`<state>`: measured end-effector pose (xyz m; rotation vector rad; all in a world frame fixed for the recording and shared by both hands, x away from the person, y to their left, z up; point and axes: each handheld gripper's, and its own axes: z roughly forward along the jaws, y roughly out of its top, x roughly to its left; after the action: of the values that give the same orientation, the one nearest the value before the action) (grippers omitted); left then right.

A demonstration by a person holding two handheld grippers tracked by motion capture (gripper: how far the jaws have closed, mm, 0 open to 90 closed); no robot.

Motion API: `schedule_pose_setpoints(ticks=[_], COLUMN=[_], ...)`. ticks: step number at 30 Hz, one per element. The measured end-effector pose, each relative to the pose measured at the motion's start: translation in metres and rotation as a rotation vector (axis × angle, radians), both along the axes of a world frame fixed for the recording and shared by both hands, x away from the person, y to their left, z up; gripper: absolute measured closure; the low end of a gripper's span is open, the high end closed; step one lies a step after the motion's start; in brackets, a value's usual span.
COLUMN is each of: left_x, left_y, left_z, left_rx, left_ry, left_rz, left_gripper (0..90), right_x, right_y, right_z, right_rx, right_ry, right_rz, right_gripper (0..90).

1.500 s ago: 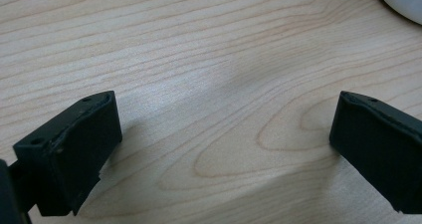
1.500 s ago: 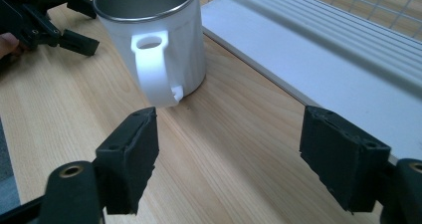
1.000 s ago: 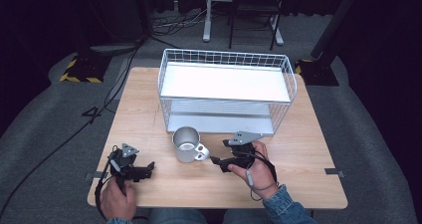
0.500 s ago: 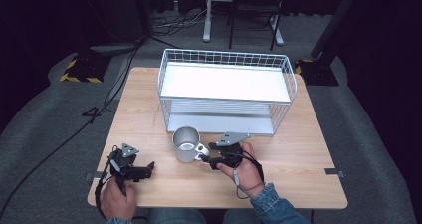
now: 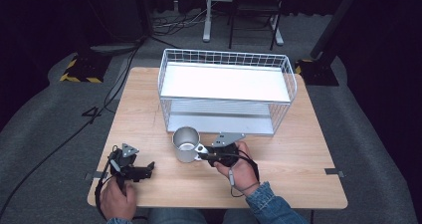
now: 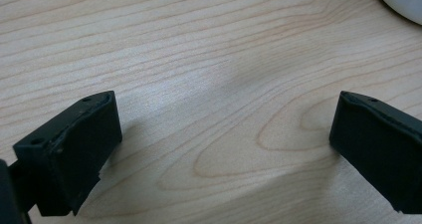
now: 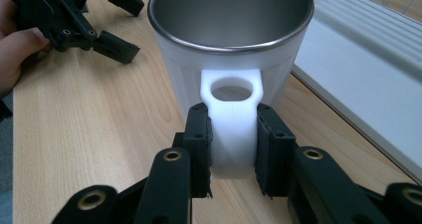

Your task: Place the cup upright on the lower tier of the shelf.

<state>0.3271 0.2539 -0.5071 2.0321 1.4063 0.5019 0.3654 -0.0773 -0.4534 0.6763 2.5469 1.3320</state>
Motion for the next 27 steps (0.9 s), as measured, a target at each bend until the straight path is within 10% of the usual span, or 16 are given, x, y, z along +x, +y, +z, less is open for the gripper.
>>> schedule_pose_setpoints(ticks=[27], left_x=[0.000], left_y=[0.000], left_z=[0.000], left_rx=[0.000], left_ry=[0.000], left_rz=[0.000], left_gripper=[0.3], right_x=[0.004], right_y=[-0.030], right_z=[0.028], right_rx=[0.141], right_ry=[-0.107], right_rz=[-0.114], right_gripper=[71.6])
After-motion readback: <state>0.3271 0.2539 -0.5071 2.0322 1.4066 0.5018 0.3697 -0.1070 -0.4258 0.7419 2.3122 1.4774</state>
